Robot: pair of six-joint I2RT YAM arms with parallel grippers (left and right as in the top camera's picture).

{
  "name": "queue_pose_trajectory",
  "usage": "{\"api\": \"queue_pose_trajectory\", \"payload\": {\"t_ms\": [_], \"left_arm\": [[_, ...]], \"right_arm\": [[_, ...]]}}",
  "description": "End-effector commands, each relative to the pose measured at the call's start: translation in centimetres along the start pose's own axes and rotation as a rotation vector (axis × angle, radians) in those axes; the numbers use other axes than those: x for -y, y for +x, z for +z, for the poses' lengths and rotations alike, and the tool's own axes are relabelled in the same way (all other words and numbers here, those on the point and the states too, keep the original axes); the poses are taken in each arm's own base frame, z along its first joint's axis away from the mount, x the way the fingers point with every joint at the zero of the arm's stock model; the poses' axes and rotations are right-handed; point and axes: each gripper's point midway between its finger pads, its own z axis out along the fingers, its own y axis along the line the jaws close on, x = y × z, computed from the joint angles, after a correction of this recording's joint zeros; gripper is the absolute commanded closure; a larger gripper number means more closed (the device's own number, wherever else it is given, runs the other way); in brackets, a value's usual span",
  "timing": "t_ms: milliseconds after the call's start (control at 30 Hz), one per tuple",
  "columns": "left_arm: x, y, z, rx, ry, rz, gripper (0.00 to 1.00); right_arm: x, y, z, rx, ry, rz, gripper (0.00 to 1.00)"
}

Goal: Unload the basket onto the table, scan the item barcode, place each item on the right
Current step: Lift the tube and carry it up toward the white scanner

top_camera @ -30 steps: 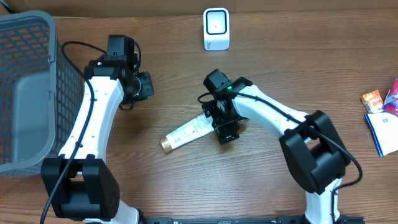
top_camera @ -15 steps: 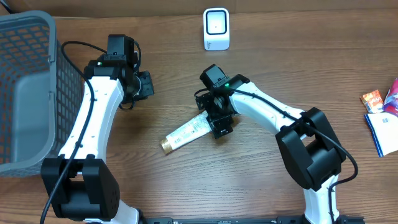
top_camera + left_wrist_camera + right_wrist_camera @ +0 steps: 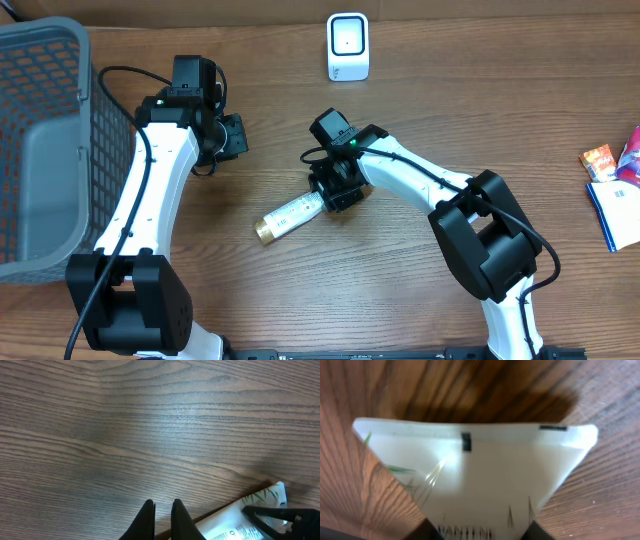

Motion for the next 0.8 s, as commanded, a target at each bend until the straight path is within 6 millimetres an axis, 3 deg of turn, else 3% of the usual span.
{"api": "queue_pose_trajectory", "payload": {"t_ms": [0, 267, 400, 567, 767], "left_arm": [[0.0, -0.5, -0.3, 0.012, 0.011, 0.005, 0.93], [-0.7, -0.6, -0.4, 0.022, -0.027, 0.004, 0.93], [-0.9, -0.7, -0.4, 0.027, -0.042, 0.004, 0.92], [-0.9, -0.7, -0.4, 0.027, -0.043, 0.005, 0.82], [-0.9, -0.7, -0.4, 0.027, -0.043, 0.005, 0.79]], "right_arm": [[0.1, -1.8, 0.7, 0.094, 0.015, -0.1, 0.76], [-0.7, -2.9, 0.4, 0.146, -0.004, -0.255, 0.95], [-2.1, -3.0, -0.3, 0.154, -0.056, -0.367, 0.96], [-5.7, -1.9, -3.3, 0.193, -0.199, -0.612, 0.96], [-8.3, 0.4, -9.7, 0.271, -0.351, -0.857, 0.96]]}}
